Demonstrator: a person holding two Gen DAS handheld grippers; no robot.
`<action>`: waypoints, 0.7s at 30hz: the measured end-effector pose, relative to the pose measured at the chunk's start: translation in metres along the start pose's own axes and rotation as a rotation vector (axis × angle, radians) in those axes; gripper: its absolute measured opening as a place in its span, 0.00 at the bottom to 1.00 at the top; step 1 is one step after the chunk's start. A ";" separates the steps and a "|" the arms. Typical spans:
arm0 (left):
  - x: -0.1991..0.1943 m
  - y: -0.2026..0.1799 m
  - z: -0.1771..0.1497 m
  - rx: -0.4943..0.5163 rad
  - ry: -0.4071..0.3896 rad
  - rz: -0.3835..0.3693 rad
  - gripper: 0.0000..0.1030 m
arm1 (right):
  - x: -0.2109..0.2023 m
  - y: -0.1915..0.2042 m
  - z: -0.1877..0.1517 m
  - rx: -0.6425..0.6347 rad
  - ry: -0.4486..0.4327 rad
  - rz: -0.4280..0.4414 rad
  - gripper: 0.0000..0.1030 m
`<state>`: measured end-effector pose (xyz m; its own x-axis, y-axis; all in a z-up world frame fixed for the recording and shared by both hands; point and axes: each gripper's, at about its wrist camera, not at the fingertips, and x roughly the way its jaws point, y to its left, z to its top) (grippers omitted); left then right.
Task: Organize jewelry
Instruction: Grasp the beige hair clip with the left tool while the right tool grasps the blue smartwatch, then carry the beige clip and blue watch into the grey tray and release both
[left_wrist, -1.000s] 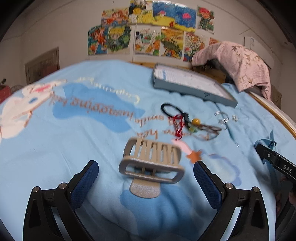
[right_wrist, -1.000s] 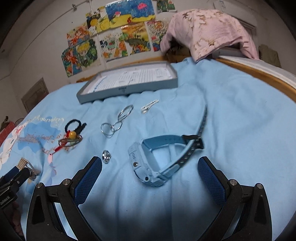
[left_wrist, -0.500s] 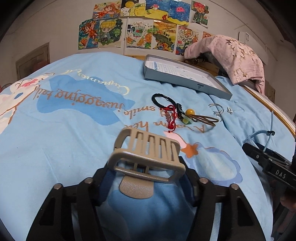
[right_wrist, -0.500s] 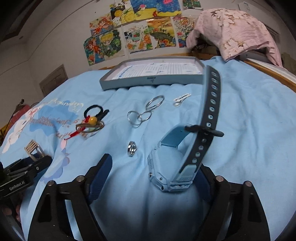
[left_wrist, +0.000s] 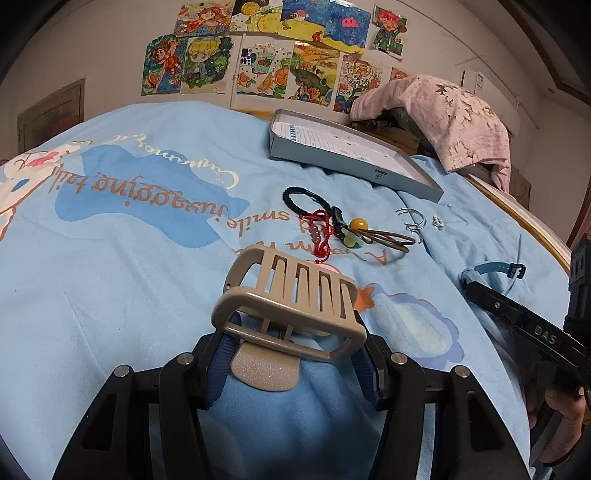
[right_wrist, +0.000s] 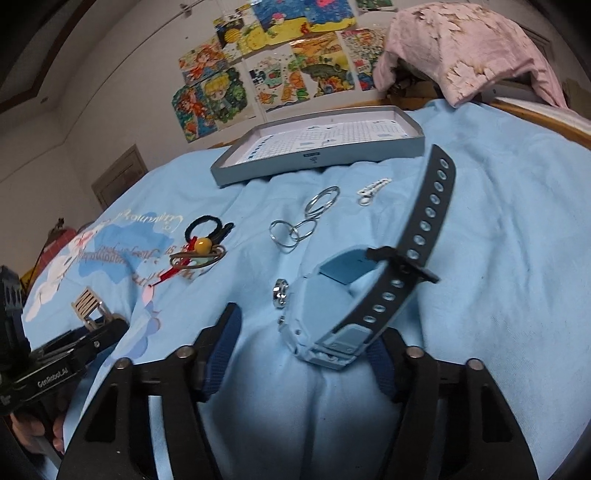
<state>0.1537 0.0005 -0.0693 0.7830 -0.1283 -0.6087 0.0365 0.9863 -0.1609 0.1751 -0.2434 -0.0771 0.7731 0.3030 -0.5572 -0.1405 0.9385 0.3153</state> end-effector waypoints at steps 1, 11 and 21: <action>0.000 -0.001 0.000 0.002 -0.002 -0.004 0.53 | 0.001 -0.001 0.000 0.008 0.003 -0.009 0.40; -0.016 -0.016 0.009 0.048 -0.034 -0.053 0.53 | -0.011 0.007 0.002 0.002 -0.037 0.021 0.37; -0.052 -0.015 0.082 0.036 -0.068 -0.087 0.53 | -0.056 0.028 0.048 -0.009 -0.089 0.095 0.37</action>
<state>0.1638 0.0012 0.0286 0.8162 -0.2074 -0.5392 0.1276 0.9750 -0.1819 0.1575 -0.2424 -0.0006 0.8081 0.3746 -0.4545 -0.2204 0.9079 0.3564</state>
